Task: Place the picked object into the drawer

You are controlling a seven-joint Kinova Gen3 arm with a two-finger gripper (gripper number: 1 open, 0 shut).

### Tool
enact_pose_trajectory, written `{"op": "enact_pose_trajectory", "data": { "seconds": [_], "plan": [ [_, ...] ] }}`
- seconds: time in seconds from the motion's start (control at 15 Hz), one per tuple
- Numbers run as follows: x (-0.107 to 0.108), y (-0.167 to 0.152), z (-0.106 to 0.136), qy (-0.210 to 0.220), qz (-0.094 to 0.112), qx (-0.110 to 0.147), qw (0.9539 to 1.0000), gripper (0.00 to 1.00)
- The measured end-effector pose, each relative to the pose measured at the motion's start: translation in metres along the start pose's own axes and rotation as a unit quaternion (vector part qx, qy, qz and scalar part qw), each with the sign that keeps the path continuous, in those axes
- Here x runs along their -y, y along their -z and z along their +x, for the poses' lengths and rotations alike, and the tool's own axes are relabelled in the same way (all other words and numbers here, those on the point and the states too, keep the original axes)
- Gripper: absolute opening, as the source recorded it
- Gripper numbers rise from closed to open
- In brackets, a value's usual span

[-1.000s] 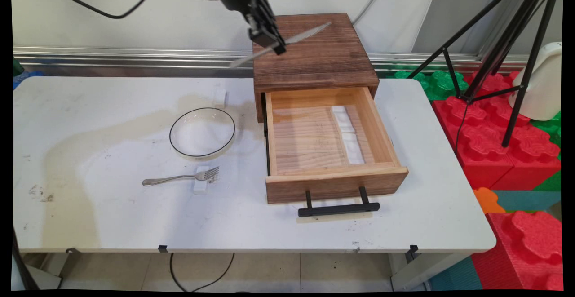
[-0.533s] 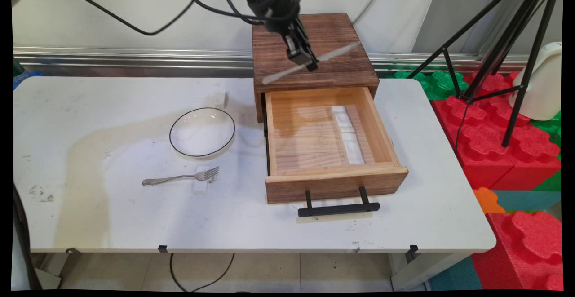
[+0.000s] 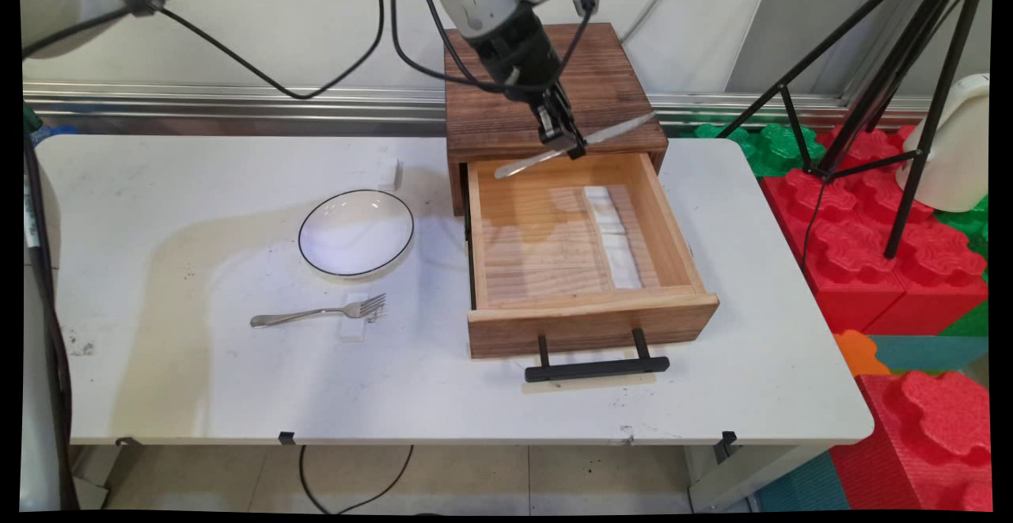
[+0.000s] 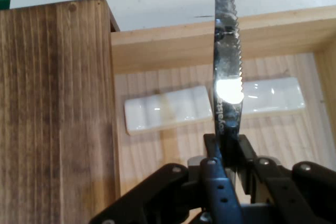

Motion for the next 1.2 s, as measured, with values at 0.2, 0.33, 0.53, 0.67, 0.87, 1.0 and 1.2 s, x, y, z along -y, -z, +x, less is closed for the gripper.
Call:
{"op": "enact_pose_trajectory", "data": {
  "seconds": [0.2, 0.33, 0.53, 0.67, 0.87, 1.0, 1.2],
  "plan": [
    [0.003, -0.025, -0.007, 0.005, -0.001, -0.001, 1.0, 0.0],
    [0.005, -0.04, -0.012, 0.008, -0.001, 0.0, 1.0, 0.0],
    [0.006, -0.058, -0.022, 0.012, -0.002, 0.005, 0.9999, 0.0],
    [0.007, -0.067, -0.027, 0.014, -0.002, 0.009, 0.9999, 0.0],
    [0.009, -0.082, -0.037, 0.016, -0.002, 0.015, 0.9998, 0.0],
    [0.01, -0.09, -0.041, 0.017, -0.001, 0.016, 0.9997, 0.0],
    [0.012, -0.102, -0.046, 0.021, 0.001, 0.018, 0.9996, 0.0]
  ]
}}
